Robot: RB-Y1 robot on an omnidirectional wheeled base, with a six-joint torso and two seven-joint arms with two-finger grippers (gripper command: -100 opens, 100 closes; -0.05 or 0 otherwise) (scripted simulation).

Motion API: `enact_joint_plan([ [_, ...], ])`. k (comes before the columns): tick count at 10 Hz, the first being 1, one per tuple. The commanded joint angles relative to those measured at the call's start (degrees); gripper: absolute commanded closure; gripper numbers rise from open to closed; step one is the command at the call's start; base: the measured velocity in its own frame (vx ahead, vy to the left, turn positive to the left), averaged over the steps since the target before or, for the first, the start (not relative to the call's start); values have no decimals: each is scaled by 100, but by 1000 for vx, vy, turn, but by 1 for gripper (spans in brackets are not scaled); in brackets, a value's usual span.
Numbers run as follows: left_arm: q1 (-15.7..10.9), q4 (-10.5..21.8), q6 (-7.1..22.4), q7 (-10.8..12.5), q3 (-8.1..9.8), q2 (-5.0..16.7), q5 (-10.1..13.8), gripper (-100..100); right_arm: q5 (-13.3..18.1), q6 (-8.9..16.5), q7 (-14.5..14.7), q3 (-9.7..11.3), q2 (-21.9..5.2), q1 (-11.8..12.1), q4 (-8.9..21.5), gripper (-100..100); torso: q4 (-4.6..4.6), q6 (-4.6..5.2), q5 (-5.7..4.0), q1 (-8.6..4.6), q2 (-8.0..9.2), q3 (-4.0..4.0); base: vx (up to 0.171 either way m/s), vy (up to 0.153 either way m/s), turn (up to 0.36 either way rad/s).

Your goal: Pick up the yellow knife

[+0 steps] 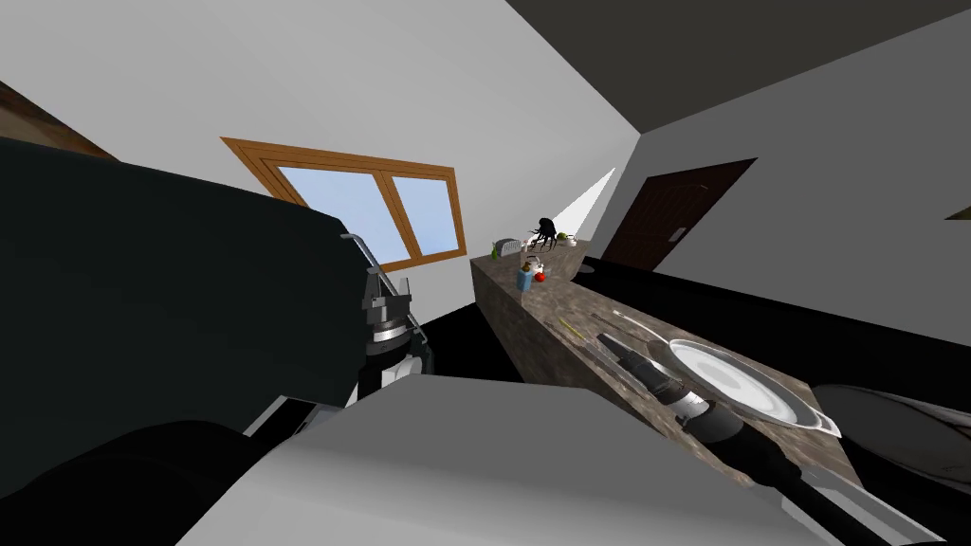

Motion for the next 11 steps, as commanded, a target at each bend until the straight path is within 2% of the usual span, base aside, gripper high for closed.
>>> enact_joint_plan([
  [1, 0, 0, 0, 0, 0, 0, 0, 0, 72, -42, 32, -4, -286, 86, 286, -100, 0, 0, 0, 0, 0, 0, 39, 4, 109],
  [2, 0, 0, 0, 0, 0, 0, 0, 0, 72, -42, 32, -4, -466, 86, 345, -100, -1, -2, 0, 0, -3, -2, 34, 3, 70],
  [5, 0, 0, 0, 0, 0, 0, 0, 0, 240, -131, 112, 72, -985, 204, 868, -100, 0, 1, 1, 5, 0, 0, 32, 12, 94],
  [6, 0, 0, 0, 0, 0, 0, 0, 0, 240, -131, 112, 72, -1114, 204, 925, -100, 0, -1, 1, 7, -3, -1, 32, 14, 64],
  [7, 0, 0, 0, 0, 0, 0, 0, 0, 337, -168, 151, 138, -1321, 253, 1176, -100, 0, 0, 1, 7, -2, -1, 28, 30, 143],
  [8, 0, 0, 0, 0, 0, 0, 0, 0, 337, -168, 151, 138, -1420, 253, 1208, -100, 0, -2, 2, 12, -1, 0, 25, 21, 62],
  [9, 0, 0, 0, 0, 0, 0, 0, 0, 443, -200, 188, 224, -1619, 295, 1407, -100, 0, 2, 2, 11, 1, 1, 32, 27, 104],
  [10, 0, 0, 0, 0, 0, 0, 0, 0, 443, -200, 188, 224, -1713, 295, 1485, -100, 0, -1, 1, 12, -1, -1, 26, 22, 73],
  [11, 0, 0, 0, 0, 0, 0, 0, 0, 556, -226, 225, 329, -1908, 331, 1744, -100, 0, 1, 3, 11, 1, 0, 31, 37, 148],
])
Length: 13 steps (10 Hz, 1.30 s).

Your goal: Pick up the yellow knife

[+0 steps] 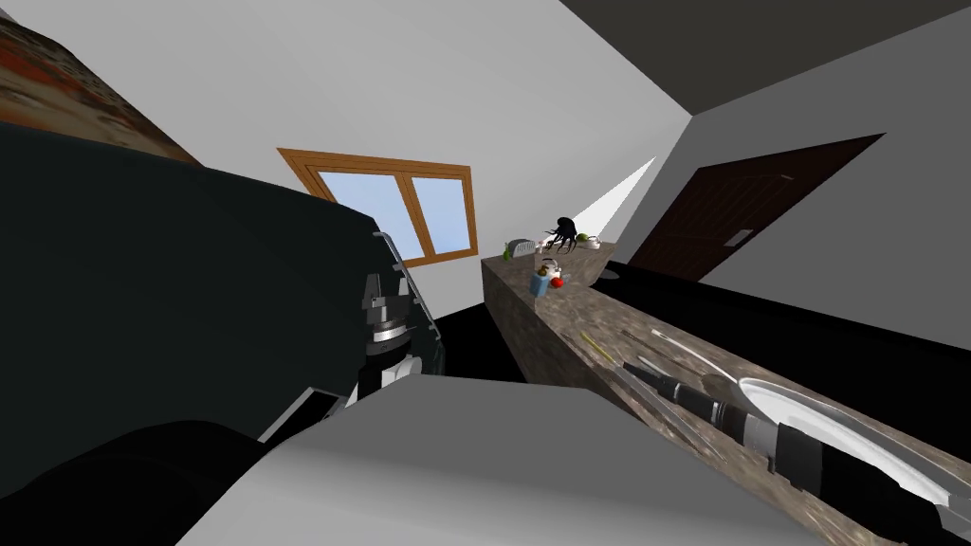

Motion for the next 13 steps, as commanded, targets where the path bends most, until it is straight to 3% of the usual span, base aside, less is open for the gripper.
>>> enact_joint_plan([
  [1, 0, 0, 0, 0, 0, 0, 0, 0, 50, 11, 21, 27, -194, 59, 92, -100, 0, 0, 0, 0, 0, 0, 26, 29, 64],
  [2, 1, 0, 0, 0, 0, 0, 0, 0, 170, -11, 56, 150, -423, 89, 333, -100, 0, 4, 1, 0, 2, 1, 28, 43, 120],
  [3, 0, 0, 0, 0, 0, 0, 0, 0, 170, -11, 56, 150, -458, 89, 349, -100, 0, 1, 1, 4, 1, 1, 26, 36, 64],
  [4, 1, 0, 0, 0, 0, 0, 0, 0, 295, -28, 89, 289, -688, 113, 518, -100, 1, 5, 1, 3, 3, 2, 28, 49, 135],
  [5, 0, 0, 0, 0, 0, 0, 0, 0, 295, -28, 89, 289, -706, 113, 594, -100, 0, 0, 1, 6, 1, 1, 21, 40, 69],
  [6, 1, 0, 0, 0, 0, 0, 0, 0, 425, -41, 121, 442, -935, 130, 826, -100, 1, 5, 1, 4, 5, 3, 23, 59, 119],
  [9, 0, 0, 0, 0, 0, 0, 0, 0, 558, -50, 151, 605, -1154, 142, 1044, -100, 1, 2, 3, 10, 4, 2, 24, 47, 83],
  [11, 0, 0, 0, 0, 0, 0, 0, 0, 826, -57, 205, 951, -1533, 148, 1413, -100, 1, 2, 2, 9, 4, 2, 32, 74, 170],
  [12, 0, 0, 0, 0, 0, 0, 0, 0, 826, -57, 205, 951, -1534, 148, 1435, -100, 0, 0, 5, 22, -2, -1, 30, 72, 50],
  [13, 1, 0, 0, 0, 0, 0, 0, 0, 958, -57, 229, 1129, -1697, 144, 1607, -100, 1, 7, 5, 18, 3, 1, 22, 74, 84],
])
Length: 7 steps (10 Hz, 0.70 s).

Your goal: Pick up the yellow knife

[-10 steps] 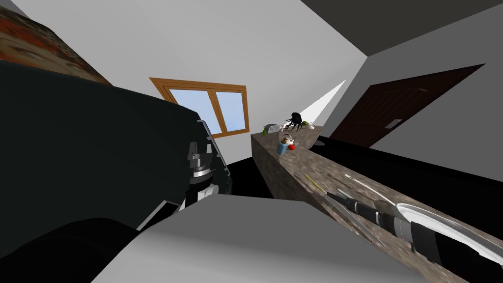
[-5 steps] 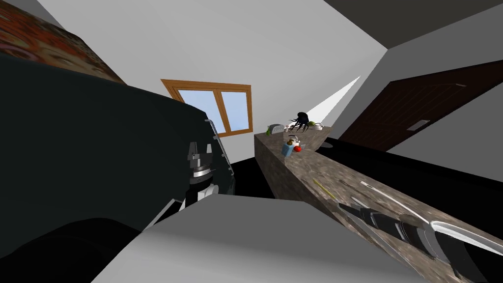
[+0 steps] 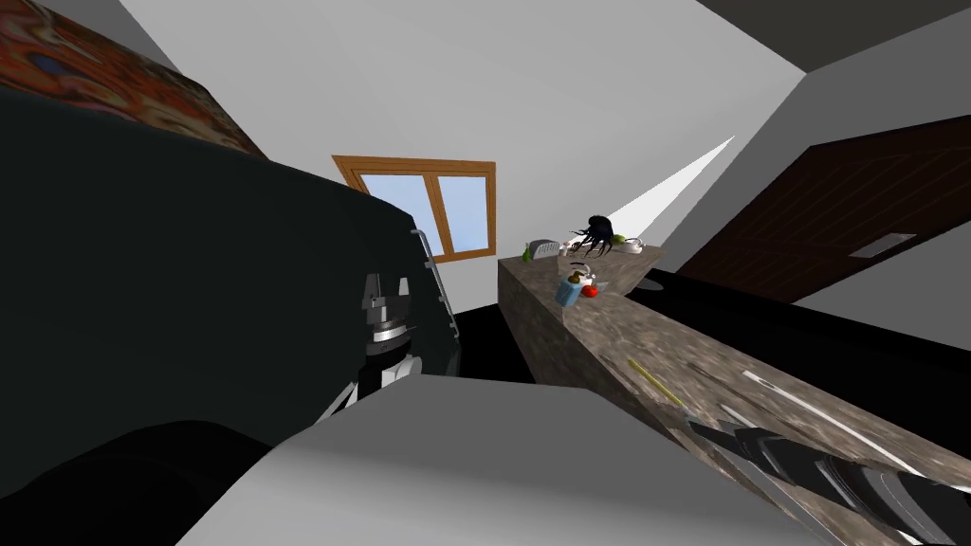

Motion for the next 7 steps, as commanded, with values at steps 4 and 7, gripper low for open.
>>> enact_joint_plan([
  [4, 2, -1, 0, 0, -5, -4, 0, 0, 341, 11, 62, 477, -335, -76, 417, -100, 0, 3, 0, 10, -3, -2, 30, 74, 92],
  [7, -4, 3, 0, 0, -17, -9, 3, 0, 666, 36, 109, 943, -633, -127, 753, -100, 0, -12, -1, 25, -1, 0, 34, 58, 124],
])
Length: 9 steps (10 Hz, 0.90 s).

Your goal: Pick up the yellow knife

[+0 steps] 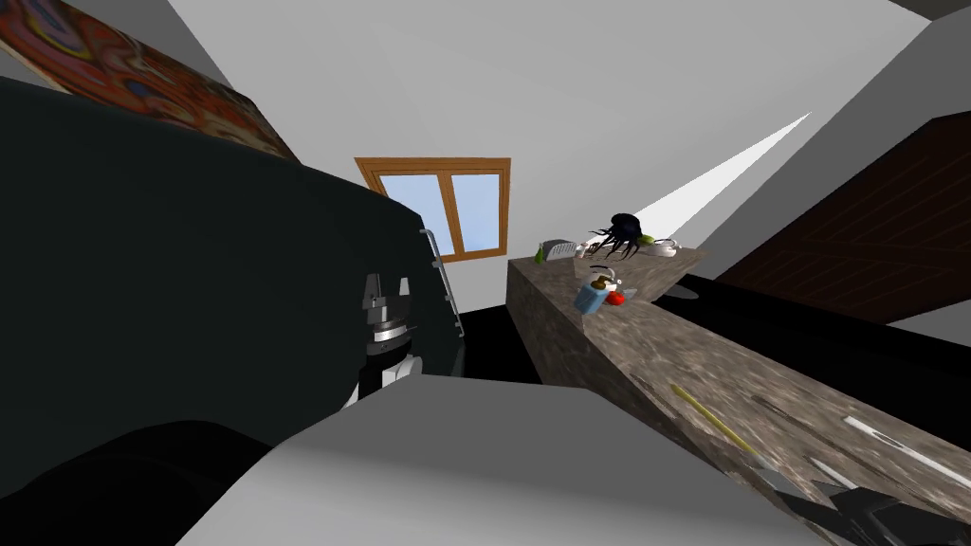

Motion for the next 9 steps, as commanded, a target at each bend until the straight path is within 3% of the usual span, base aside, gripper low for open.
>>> enact_joint_plan([
  [1, 0, 0, 0, 0, 0, 0, 0, 0, 136, 51, -44, 175, -39, -144, 55, -100, 0, 0, 0, 0, 0, 0, 34, 62, 36],
  [5, 0, 0, 0, 0, 0, 0, 0, 0, 469, 101, -4, 666, -284, -230, 345, -100, 4, 2, 0, -3, 15, 9, 29, 57, 89],
  [7, 0, 0, 0, 0, 0, 0, 0, 0, 448, 97, 11, 647, -295, -202, 330, -100, 3, 2, -1, -4, 12, 8, 26, 34, 35],
  [8, 0, 0, 0, 0, 0, 0, 0, 0, 459, 107, 2, 660, -297, -211, 332, 0, 5, 4, -2, -13, 19, 11, 0, 0, 0],
  [9, 0, 0, 0, 0, 1, 0, 0, 0, 559, 297, -31, 757, -167, -269, 201, -100, 6, 4, -5, -20, 25, 15, 34, -29, 7],
])
